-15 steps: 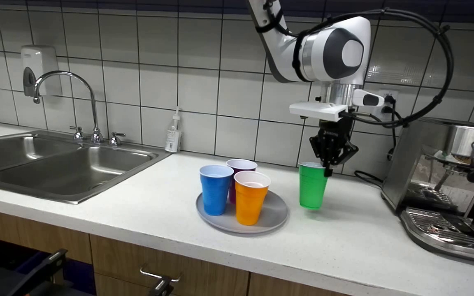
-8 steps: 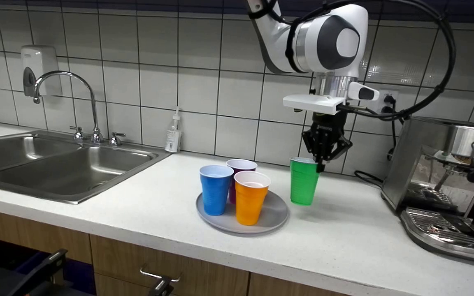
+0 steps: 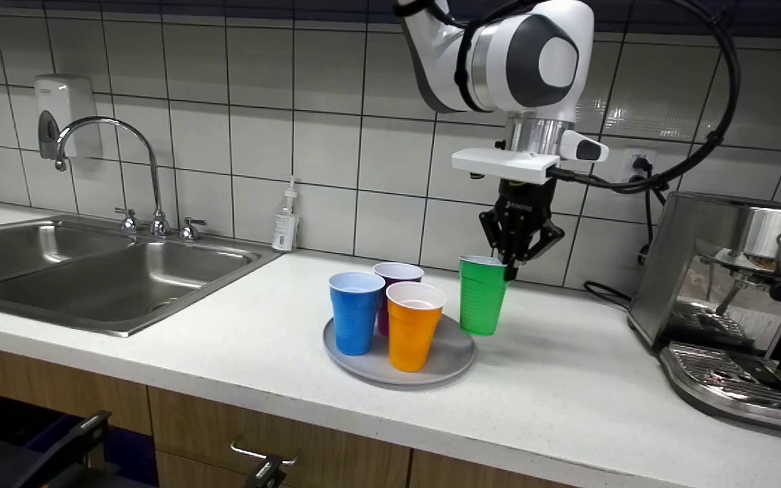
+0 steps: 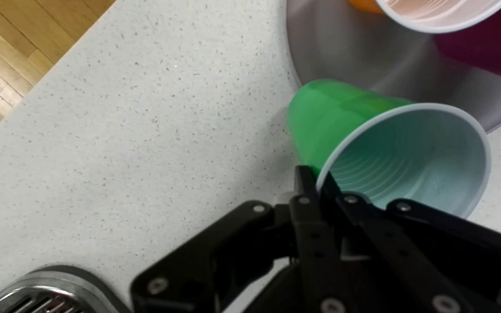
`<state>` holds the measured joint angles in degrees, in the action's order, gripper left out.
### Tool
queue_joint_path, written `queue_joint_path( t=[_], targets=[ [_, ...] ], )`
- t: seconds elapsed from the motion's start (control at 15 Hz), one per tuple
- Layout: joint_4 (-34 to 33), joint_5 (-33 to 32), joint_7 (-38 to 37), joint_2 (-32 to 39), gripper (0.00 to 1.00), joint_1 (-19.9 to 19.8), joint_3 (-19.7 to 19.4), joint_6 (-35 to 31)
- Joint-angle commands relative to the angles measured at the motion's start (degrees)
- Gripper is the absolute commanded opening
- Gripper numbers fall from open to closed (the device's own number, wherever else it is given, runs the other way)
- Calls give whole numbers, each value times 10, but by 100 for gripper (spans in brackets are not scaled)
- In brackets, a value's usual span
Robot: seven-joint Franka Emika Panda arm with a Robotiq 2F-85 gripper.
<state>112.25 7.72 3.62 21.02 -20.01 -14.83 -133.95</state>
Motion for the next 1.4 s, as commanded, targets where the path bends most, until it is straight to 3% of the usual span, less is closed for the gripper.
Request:
queue_joint_path(
  t=[0.0, 1.33],
  targets=[
    [30, 2, 27, -29, 1, 0, 12, -1],
    [38, 3, 39, -21, 1, 22, 34, -6]
  ],
)
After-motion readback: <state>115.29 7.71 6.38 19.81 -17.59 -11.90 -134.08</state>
